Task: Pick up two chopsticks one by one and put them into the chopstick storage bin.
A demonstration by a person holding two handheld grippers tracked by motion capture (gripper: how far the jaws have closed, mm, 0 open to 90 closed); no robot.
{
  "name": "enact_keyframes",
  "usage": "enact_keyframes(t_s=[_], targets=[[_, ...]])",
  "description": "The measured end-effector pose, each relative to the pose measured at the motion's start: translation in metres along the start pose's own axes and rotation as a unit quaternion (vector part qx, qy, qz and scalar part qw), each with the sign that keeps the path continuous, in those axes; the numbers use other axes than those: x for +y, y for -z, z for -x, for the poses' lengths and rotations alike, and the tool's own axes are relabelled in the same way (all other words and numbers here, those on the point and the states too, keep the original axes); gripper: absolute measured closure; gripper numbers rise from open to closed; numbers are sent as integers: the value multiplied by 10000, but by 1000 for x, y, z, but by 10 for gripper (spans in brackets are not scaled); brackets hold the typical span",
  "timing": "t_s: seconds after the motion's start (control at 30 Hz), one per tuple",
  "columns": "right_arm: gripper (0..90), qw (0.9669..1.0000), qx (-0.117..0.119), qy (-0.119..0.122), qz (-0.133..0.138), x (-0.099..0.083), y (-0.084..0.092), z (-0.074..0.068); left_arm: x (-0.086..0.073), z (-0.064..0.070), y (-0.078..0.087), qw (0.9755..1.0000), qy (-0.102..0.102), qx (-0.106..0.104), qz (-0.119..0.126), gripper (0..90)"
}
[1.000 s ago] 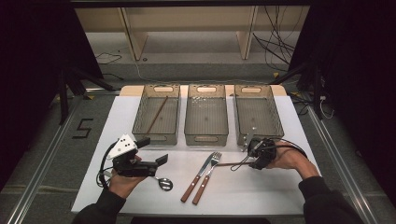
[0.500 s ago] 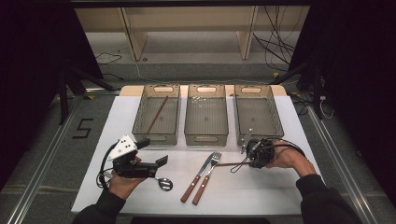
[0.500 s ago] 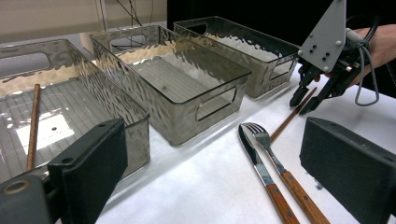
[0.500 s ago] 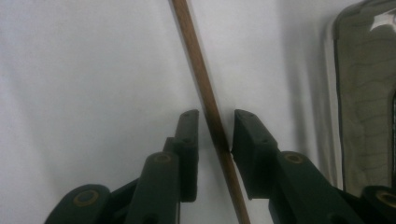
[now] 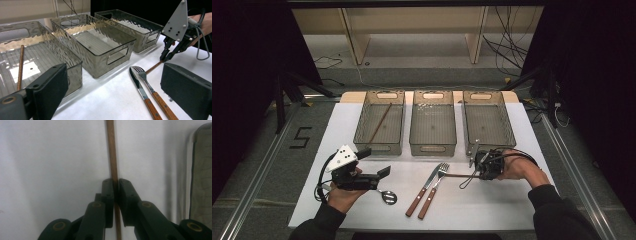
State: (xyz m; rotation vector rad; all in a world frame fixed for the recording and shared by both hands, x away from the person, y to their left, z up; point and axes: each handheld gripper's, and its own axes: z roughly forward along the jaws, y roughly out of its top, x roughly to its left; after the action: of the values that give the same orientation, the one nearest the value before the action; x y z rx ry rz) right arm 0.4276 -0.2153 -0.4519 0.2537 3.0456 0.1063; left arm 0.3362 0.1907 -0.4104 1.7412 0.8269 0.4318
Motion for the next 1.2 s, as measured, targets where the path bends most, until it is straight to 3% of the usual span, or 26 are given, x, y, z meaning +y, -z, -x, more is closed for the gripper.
enact_keyframes(t_s=[0.23,0.5,0.6,0.73,0.83,0.93,1.03,1.2], targets=[[855,9998,12,193,-107,-3,2,-3,0,-1,-1,10000,-1,19,-36,74],[857,9999,-26,74,-92,-14,12,-6,-1,-2,-1,10000,10,48,-55,74],[857,9999,-102,-62,-29,-18,18,-6,-1,-3,-1,10000,12,63,-64,74],[856,9986,-174,-347,345,-21,31,-6,-1,-2,-1,10000,16,59,-22,74],[856,9935,-184,-556,978,-16,42,-11,-1,-1,-2,10000,14,64,-21,74],[856,9875,-196,-683,1409,-7,54,-16,-1,0,-3,10000,7,50,-25,74],[856,9761,-251,-986,1921,5,62,-22,0,2,-4,10000,-3,33,-32,75],[856,9561,-202,-1243,2648,21,65,-30,0,4,-5,10000,23,10,-45,77]])
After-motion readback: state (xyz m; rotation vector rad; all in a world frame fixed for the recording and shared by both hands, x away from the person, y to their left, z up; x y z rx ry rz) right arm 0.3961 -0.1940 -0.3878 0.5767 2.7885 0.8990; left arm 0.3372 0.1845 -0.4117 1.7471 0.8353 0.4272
